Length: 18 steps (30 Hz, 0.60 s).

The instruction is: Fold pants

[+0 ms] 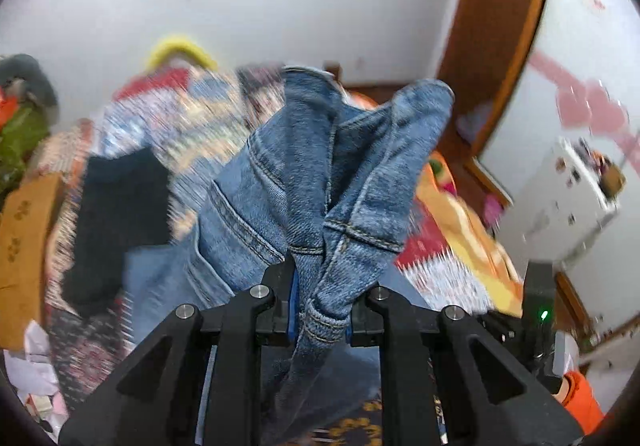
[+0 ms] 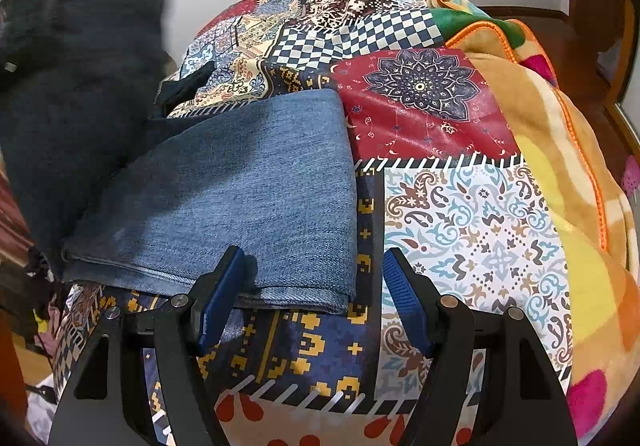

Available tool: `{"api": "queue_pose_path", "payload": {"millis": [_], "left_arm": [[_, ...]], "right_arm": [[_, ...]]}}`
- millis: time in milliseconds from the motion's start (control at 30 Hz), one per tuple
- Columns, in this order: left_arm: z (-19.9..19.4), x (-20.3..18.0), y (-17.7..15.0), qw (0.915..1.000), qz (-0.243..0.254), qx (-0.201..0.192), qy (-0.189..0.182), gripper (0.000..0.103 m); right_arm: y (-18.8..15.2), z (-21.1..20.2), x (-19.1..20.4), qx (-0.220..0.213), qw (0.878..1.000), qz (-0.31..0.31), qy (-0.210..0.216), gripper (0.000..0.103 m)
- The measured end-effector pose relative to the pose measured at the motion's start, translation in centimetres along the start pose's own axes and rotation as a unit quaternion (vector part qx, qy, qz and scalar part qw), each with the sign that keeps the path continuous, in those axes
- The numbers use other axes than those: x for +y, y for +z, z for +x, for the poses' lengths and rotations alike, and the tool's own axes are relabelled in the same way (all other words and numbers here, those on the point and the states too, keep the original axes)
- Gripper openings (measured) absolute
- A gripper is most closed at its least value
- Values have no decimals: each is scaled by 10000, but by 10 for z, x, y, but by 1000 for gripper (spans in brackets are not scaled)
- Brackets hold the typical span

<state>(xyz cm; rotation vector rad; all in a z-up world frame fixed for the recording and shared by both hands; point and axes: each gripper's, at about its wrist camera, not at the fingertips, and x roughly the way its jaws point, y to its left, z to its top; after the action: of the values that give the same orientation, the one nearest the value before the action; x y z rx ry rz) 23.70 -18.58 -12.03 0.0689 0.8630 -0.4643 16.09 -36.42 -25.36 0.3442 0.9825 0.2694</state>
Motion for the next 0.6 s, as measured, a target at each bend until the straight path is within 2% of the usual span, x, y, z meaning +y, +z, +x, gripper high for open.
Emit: {"api": "queue_pose_path", "payload": {"millis": [133,233,300,333,467,500,533,567,600], "left_arm": [[43,-12,-20,9974,65,694,-162,17],[61,-17,-34,9945,88,1026,-212,18],[69,-23,-41,9935,150,1112,-184,18],[71,-24,-43,9933,194,1129,-171,23],[70,-28,-43,9913,237,1279,-184,29],[69,-29,-41,9910,236,1301,-225,36],[72,-26,-37,9904,199,1341,-254,62],[68,-24,-37,9903,122,1344,-345,77],[63,-23,-37,9911,74,1252,-442,80]], "right_arm": [[-1,-1,-3,-7,9999,49,91,68],[-3,-2,-3,-16,9999,68,129,68],[-3,-3,-4,-18,9999,64,149,68],[-4,-4,-3,-17,9999,67,153,68],[-3,-5,-2,-13,9999,73,147,68],[-3,-6,-1,-15,9999,69,133,68],[-4,-7,-1,-19,9999,62,118,68],[-3,-9,-1,-21,9999,53,111,68],[-4,-11,1,-15,9999,33,111,68]]}}
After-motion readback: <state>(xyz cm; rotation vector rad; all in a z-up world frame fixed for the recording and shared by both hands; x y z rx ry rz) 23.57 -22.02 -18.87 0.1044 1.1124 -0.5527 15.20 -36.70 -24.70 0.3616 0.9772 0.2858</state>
